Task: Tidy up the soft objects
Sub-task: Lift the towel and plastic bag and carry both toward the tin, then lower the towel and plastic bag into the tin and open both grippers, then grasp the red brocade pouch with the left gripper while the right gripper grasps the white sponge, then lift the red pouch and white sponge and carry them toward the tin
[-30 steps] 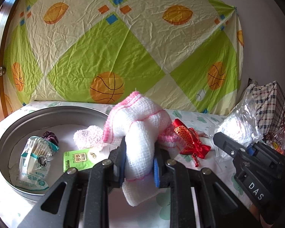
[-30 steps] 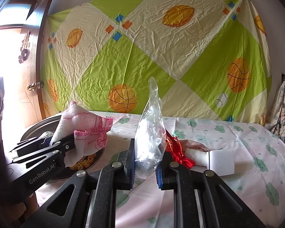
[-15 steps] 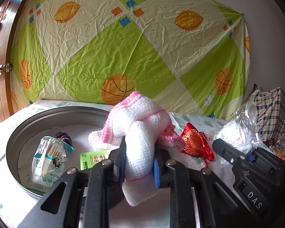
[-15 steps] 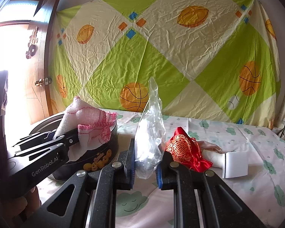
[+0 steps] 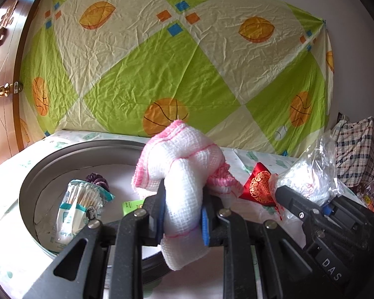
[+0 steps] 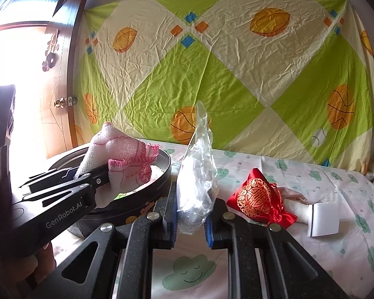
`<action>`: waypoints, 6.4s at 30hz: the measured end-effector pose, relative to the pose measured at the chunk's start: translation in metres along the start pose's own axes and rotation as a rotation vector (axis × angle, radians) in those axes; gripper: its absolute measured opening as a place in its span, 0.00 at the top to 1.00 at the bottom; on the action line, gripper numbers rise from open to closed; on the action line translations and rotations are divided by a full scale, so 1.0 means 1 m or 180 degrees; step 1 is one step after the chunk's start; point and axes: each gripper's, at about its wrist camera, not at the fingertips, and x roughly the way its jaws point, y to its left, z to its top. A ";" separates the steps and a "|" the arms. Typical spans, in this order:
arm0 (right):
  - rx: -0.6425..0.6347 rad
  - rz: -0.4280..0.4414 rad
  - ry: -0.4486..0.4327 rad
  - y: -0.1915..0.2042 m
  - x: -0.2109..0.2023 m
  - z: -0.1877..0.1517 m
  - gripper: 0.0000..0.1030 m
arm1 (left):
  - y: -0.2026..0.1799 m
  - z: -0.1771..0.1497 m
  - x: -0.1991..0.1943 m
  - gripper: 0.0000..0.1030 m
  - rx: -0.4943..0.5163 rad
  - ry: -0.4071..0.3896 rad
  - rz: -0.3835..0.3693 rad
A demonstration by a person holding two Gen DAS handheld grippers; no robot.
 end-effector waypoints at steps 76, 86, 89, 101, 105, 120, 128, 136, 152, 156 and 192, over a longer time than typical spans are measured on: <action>-0.0255 0.0825 0.1329 0.076 0.182 0.058 0.82 | 0.140 0.070 0.085 0.78 -0.0123 0.1218 0.0441; -0.0250 0.0809 0.1300 0.076 0.184 0.060 0.82 | 0.141 0.071 0.093 0.61 -0.0065 0.1268 0.0509; -0.0217 0.0845 0.1254 0.074 0.181 0.062 0.59 | 0.143 0.073 0.090 0.29 -0.0078 0.1233 0.0573; -0.0074 0.0784 0.0842 0.026 0.106 0.066 0.34 | 0.126 0.067 0.040 0.14 -0.0189 0.0765 0.0519; 0.0039 0.0657 0.0777 -0.006 0.078 0.053 0.31 | 0.098 0.060 0.026 0.07 -0.0124 0.0648 0.0396; 0.0485 -0.0200 0.0779 -0.132 0.016 0.009 0.30 | -0.051 0.025 0.041 0.02 0.0546 0.0738 -0.0190; 0.0642 -0.0646 0.0818 -0.178 0.012 -0.002 0.25 | -0.110 0.010 0.079 0.02 0.0841 0.1014 -0.0278; 0.0762 -0.0852 0.1088 -0.205 0.032 -0.016 0.25 | -0.139 0.012 0.122 0.02 0.0884 0.1144 -0.0225; 0.0929 -0.0812 0.1612 -0.220 0.072 -0.030 0.20 | -0.146 0.001 0.151 0.01 0.0843 0.1271 -0.0383; 0.1022 -0.0705 0.1608 -0.223 0.071 -0.032 0.39 | -0.151 -0.001 0.157 0.01 0.0866 0.1279 -0.0395; 0.0814 -0.1194 0.0835 -0.214 0.028 -0.013 0.45 | -0.136 0.000 0.143 0.85 0.0630 0.1113 -0.0634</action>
